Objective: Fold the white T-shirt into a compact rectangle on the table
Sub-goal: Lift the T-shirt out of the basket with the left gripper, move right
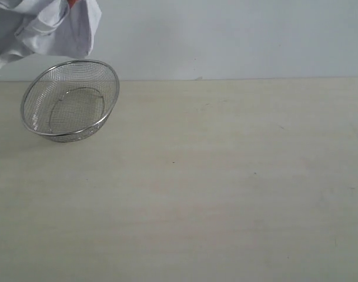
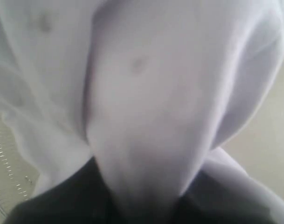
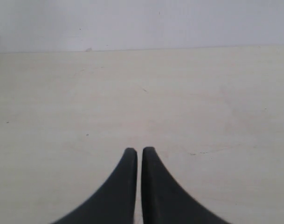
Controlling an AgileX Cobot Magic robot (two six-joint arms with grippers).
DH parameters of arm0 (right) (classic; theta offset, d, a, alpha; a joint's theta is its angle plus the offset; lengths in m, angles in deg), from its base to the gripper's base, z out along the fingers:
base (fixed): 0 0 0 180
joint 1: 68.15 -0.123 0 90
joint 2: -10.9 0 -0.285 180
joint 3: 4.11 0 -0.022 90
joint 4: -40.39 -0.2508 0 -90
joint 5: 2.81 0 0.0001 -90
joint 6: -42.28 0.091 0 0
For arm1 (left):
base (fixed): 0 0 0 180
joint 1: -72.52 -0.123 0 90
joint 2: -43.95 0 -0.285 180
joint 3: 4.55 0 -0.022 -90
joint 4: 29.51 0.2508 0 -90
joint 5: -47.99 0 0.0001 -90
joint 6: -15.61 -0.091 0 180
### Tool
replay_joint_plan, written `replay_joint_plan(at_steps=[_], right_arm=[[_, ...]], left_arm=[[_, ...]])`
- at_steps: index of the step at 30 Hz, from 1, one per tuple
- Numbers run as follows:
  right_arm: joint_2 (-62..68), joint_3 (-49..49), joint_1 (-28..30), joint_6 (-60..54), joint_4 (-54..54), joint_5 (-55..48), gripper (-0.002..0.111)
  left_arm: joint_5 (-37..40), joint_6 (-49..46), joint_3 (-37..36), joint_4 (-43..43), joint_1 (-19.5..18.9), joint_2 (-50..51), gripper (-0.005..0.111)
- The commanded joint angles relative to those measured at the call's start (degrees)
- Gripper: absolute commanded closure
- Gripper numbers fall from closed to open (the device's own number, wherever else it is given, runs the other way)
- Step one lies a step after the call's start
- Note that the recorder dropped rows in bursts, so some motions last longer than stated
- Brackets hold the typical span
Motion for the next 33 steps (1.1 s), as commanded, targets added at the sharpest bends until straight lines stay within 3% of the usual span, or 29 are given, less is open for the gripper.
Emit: replay_joint_plan(at_steps=[1,7,14,18,22,29,33], right_arm=[[-0.2,0.1,-0.1,-0.2,0.2,0.4,0.109],[-0.2,0.1,-0.1,-0.2,0.2,0.4,0.109],[-0.2,0.1,-0.1,-0.2,0.2,0.4,0.109],[-0.2,0.1,-0.1,-0.2,0.2,0.2,0.109],[-0.2,0.1,-0.1,-0.2,0.2,0.2,0.109],[-0.2,0.1,-0.1,-0.2,0.2,0.2,0.109],[-0.2,0.1,-0.1,-0.2,0.2,0.2,0.109]], left_arm=[[-0.3,-1.8,-1.6,-1.2,3.7,-4.9,0.102],[-0.3,-3.8,-7.0,-1.0,10.4,-8.1,0.102],[-0.3,-4.6,-18.8,-2.1,19.2,-10.2,0.102],[-11.3,-4.5,-29.1,-2.2,24.9,-11.2,0.102],[-28.9,-5.6,-40.4,-3.7,29.7,-11.6,0.102],[-81.7,-7.5,-59.2,-4.3,36.5,-11.6,0.102],[-105.8,-7.5,-64.4,-4.3,37.0,-9.3,0.102]])
